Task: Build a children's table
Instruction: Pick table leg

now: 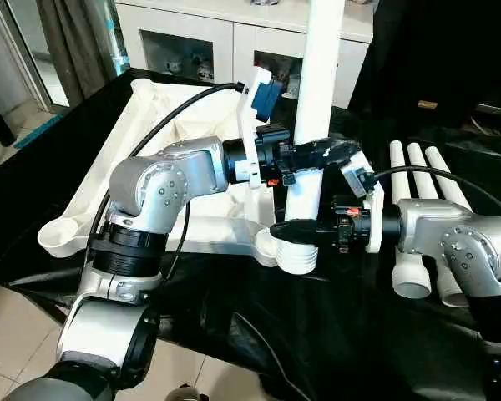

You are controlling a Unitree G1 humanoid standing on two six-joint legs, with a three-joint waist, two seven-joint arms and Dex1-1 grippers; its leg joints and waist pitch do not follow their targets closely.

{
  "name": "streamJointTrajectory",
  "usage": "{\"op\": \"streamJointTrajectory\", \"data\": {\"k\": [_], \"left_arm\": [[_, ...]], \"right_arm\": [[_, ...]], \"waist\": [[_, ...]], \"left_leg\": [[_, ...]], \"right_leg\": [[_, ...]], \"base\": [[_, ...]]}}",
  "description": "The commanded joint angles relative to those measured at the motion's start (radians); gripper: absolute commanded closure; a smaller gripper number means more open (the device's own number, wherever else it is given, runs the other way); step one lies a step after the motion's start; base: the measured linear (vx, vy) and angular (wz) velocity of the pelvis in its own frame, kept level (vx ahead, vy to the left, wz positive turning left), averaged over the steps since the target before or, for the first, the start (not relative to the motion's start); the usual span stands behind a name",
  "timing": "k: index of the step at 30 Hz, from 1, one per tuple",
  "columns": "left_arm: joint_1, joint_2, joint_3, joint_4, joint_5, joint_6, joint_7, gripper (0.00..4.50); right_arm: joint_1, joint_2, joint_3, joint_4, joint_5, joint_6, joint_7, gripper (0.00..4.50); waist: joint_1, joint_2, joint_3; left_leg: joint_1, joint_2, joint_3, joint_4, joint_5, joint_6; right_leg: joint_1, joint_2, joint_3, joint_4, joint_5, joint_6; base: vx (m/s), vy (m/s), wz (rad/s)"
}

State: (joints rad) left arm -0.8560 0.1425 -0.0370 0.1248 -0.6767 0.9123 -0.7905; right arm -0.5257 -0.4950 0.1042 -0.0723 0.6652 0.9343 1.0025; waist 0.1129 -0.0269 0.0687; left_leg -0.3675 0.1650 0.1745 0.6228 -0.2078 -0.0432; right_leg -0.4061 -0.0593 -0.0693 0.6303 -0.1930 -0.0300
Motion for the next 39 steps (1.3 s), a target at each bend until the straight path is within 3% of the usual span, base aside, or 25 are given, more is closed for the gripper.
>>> {"op": "streamJointTrajectory", "data": {"k": [1, 5, 6, 7, 8, 13, 17, 18, 19, 20, 21, 22, 24, 26, 28, 29, 31, 32, 33, 34, 35, 36, 37, 38, 39], "left_arm": [[0.002, -0.02, 0.025, 0.008, -0.018, -0.017, 0.016, 1.81], [0.009, -0.08, 0.127, 0.037, -0.066, -0.113, 0.05, 1.42], [0.016, -0.125, 0.214, 0.05, -0.14, -0.161, 0.056, 1.41], [0.018, -0.144, 0.258, 0.06, -0.178, -0.18, 0.07, 1.41], [0.019, -0.157, 0.285, 0.066, -0.202, -0.191, 0.08, 1.41], [0.049, -0.162, 0.327, 0.054, -0.228, -0.206, 0.064, 1.41], [0.129, -0.033, 0.217, -0.029, -0.056, -0.282, -0.009, 1.41], [0.129, -0.033, 0.217, -0.029, -0.056, -0.282, -0.009, 1.41], [0.179, 0.065, 0.111, -0.057, 0.059, -0.341, -0.072, 1.41], [0.221, 0.14, 0.024, -0.079, 0.141, -0.384, -0.122, 1.41], [0.221, 0.14, 0.024, -0.079, 0.141, -0.384, -0.122, 1.41], [0.244, 0.181, -0.028, -0.082, 0.194, -0.419, -0.153, 1.41], [0.288, 0.255, -0.128, -0.065, 0.299, -0.512, -0.22, 1.41], [0.312, 0.297, -0.195, -0.037, 0.369, -0.575, -0.267, 1.41], [0.321, 0.324, -0.255, -0.003, 0.431, -0.627, -0.306, 1.41], [0.322, 0.329, -0.278, 0.009, 0.45, -0.647, -0.312, 1.41], [0.318, 0.34, -0.306, 0.051, 0.49, -0.696, -0.318, 1.41], [0.312, 0.349, -0.329, 0.082, 0.521, -0.723, -0.321, 1.41], [0.301, 0.35, -0.342, 0.122, 0.549, -0.753, -0.314, 1.41], [0.301, 0.35, -0.342, 0.122, 0.549, -0.753, -0.314, 1.69], [0.287, 0.35, -0.348, 0.168, 0.571, -0.781, -0.312, 1.76], [0.279, 0.348, -0.351, 0.191, 0.582, -0.795, -0.31, 1.76], [0.263, 0.351, -0.345, 0.237, 0.59, -0.817, -0.32, 1.81], [0.249, 0.356, -0.337, 0.273, 0.592, -0.83, -0.333, 1.81], [0.244, 0.361, -0.334, 0.288, 0.591, -0.831, -0.344, 1.96]], "right_arm": [[0.006, 0.005, -0.027, -0.008, 0.005, -0.019, -0.014, 2.57], [0.019, 0.034, -0.054, -0.01, 0.015, -0.053, -0.03, 2.57], [0.027, 0.051, -0.071, -0.014, 0.022, -0.068, -0.045, 2.57], [0.031, 0.06, -0.079, -0.018, 0.026, -0.074, -0.053, 2.57], [0.035, 0.065, -0.084, -0.021, 0.028, -0.078, -0.059, 2.57], [0.06, 0.101, -0.112, -0.031, 0.016, -0.124, -0.109, 2.57], [0.076, 0.13, -0.149, -0.046, -0.047, -0.198, -0.213, 2.57], [0.076, 0.13, -0.149, -0.046, -0.047, -0.198, -0.213, 2.57], [0.072, 0.136, -0.146, -0.017, -0.106, -0.25, -0.263, 2.57], [0.071, 0.14, -0.144, 0.012, -0.152, -0.299, -0.301, 2.57], [0.071, 0.14, -0.144, 0.012, -0.152, -0.299, -0.301, 2.57], [0.072, 0.144, -0.14, 0.031, -0.187, -0.341, -0.329, 2.57], [0.088, 0.152, -0.131, 0.053, -0.235, -0.403, -0.367, 2.58], [0.106, 0.166, -0.136, 0.058, -0.244, -0.419, -0.393, 2.58], [0.12, 0.193, -0.16, 0.061, -0.228, -0.411, -0.419, 2.58], [0.126, 0.201, -0.171, 0.065, -0.219, -0.407, -0.424, 2.58], [0.135, 0.215, -0.167, 0.073, -0.225, -0.418, -0.436, 2.58], [0.143, 0.224, -0.163, 0.085, -0.237, -0.431, -0.451, 2.58], [0.151, 0.228, -0.154, 0.097, -0.257, -0.458, -0.457, 2.58], [0.151, 0.228, -0.154, 0.097, -0.257, -0.458, -0.457, 2.58], [0.16, 0.235, -0.152, 0.099, -0.255, -0.458, -0.456, 2.58], [0.165, 0.237, -0.152, 0.098, -0.252, -0.456, -0.453, 2.58], [0.176, 0.239, -0.14, 0.084, -0.259, -0.465, -0.447, 2.58], [0.187, 0.239, -0.127, 0.069, -0.268, -0.475, -0.439, 2.58], [0.195, 0.239, -0.121, 0.057, -0.271, -0.478, -0.438, 2.58]], "waist": [[0.004, -0.002, -0.082], [0.006, 0.0, -0.084], [0.007, -0.001, -0.083], [0.007, 0.005, -0.083], [0.007, 0.001, -0.084], [0.004, 0.011, -0.083], [-0.003, 0.018, -0.083], [-0.004, 0.019, -0.083], [0.0, 0.029, -0.082], [-0.003, 0.028, -0.082], [-0.005, 0.029, -0.08], [-0.009, 0.029, -0.08], [-0.005, 0.021, -0.078], [-0.003, 0.026, -0.079], [-0.004, 0.005, -0.078], [-0.003, 0.003, -0.077], [0.001, 0.011, -0.077], [0.0, 0.01, -0.077], [0.003, 0.021, -0.077], [0.001, 0.017, -0.076], [0.0, 0.029, -0.076], [0.001, 0.031, -0.076], [0.004, 0.049, -0.08], [0.001, 0.039, -0.077], [0.002, 0.042, -0.079]], "left_leg": [[0.001, 0.058, -0.021, -0.06, 0.002, 0.05], [0.001, 0.058, -0.022, -0.06, -0.007, 0.05], [-0.002, 0.056, -0.021, -0.06, -0.016, 0.05], [-0.003, 0.056, -0.022, -0.06, -0.021, 0.047], [-0.001, 0.056, -0.023, -0.06, -0.028, 0.046], [0.004, 0.058, -0.024, -0.063, -0.046, 0.046], [0.008, 0.066, -0.029, -0.071, -0.043, 0.026], [0.011, 0.066, -0.029, -0.072, -0.043, 0.025], [0.012, 0.066, -0.032, -0.073, -0.05, 0.014], [0.012, 0.065, -0.03, -0.076, -0.055, 0.001], [0.013, 0.065, -0.029, -0.077, -0.061, -0.005], [0.013, 0.063, -0.025, -0.075, -0.064, -0.012], [0.018, 0.064, -0.022, -0.078, -0.089, -0.02], [0.013, 0.065, -0.025, -0.08, -0.082, -0.024], [0.011, 0.063, -0.023, -0.083, -0.069, -0.014], [0.012, 0.066, -0.023, -0.085, -0.074, -0.012], [0.011, 0.066, -0.024, -0.084, -0.074, -0.014], [0.01, 0.065, -0.023, -0.085, -0.075, -0.012], [0.012, 0.064, -0.024, -0.084, -0.089, -0.022], [0.012, 0.063, -0.022, -0.084, -0.093, -0.023], [0.013, 0.062, -0.023, -0.085, -0.108, -0.031], [0.013, 0.061, -0.024, -0.084, -0.116, -0.032], [0.015, 0.063, -0.028, -0.083, -0.123, -0.04], [0.013, 0.061, -0.025, -0.084, -0.127, -0.036], [0.011, 0.06, -0.028, -0.084, -0.124, -0.04]], "right_leg": [[0.074, -0.091, 0.058, -0.067, -0.055, -0.23], [0.075, -0.092, 0.057, -0.067, -0.041, -0.244], [0.078, -0.095, 0.057, -0.068, -0.04, -0.251], [0.08, -0.096, 0.056, -0.069, -0.04, -0.256], [0.081, -0.093, 0.055, -0.069, -0.041, -0.256], [0.075, -0.09, 0.054, -0.073, -0.083, -0.232], [0.069, -0.088, 0.055, -0.071, -0.102, -0.185], [0.066, -0.087, 0.055, -0.073, -0.106, -0.179], [0.065, -0.091, 0.056, -0.078, -0.119, -0.172], [0.064, -0.089, 0.056, -0.073, -0.129, -0.158], [0.062, -0.087, 0.057, -0.074, -0.135, -0.154], [0.063, -0.087, 0.058, -0.071, -0.13, -0.159], [0.057, -0.087, 0.06, -0.076, -0.153, -0.16], [0.06, -0.091, 0.061, -0.071, -0.15, -0.157], [0.063, -0.09, 0.061, -0.069, -0.145, -0.151], [0.061, -0.095, 0.061, -0.07, -0.151, -0.152], [0.06, -0.098, 0.061, -0.067, -0.142, -0.161], [0.06, -0.097, 0.061, -0.07, -0.142, -0.161], [0.057, -0.099, 0.061, -0.068, -0.144, -0.163], [0.056, -0.096, 0.061, -0.071, -0.143, -0.16], [0.056, -0.094, 0.062, -0.075, -0.136, -0.161], [0.058, -0.094, 0.062, -0.074, -0.135, -0.162], [0.059, -0.099, 0.062, -0.067, -0.121, -0.174], [0.058, -0.095, 0.061, -0.076, -0.122, -0.171], [0.063, -0.096, 0.061, -0.067, -0.101, -0.178]], "base": [[0.0, 0.0, 0.0], [0.0, 0.0, 0.0], [0.0, 0.0, 0.0], [0.0, 0.0, 0.0], [0.0, 0.0, 0.0], [0.0, 0.0, 0.0], [0.0, 0.0, 0.0], [0.0, 0.0, 0.0], [0.0, 0.0, 0.0], [0.0, 0.0, 0.0], [0.0, 0.0, 0.0], [0.0, 0.0, 0.0], [0.0, 0.0, 0.0], [0.0, 0.0, 0.0], [0.0, 0.0, 0.0], [0.0, 0.0, 0.0], [0.0, 0.0, 0.0], [0.0, 0.0, 0.0], [0.0, 0.0, 0.0], [0.0, 0.0, 0.0], [0.0, 0.0, 0.0], [0.0, 0.0, 0.0], [0.0, 0.0, 0.0], [0.0, 0.0, 0.0], [0.0, 0.0, 0.0]]}}
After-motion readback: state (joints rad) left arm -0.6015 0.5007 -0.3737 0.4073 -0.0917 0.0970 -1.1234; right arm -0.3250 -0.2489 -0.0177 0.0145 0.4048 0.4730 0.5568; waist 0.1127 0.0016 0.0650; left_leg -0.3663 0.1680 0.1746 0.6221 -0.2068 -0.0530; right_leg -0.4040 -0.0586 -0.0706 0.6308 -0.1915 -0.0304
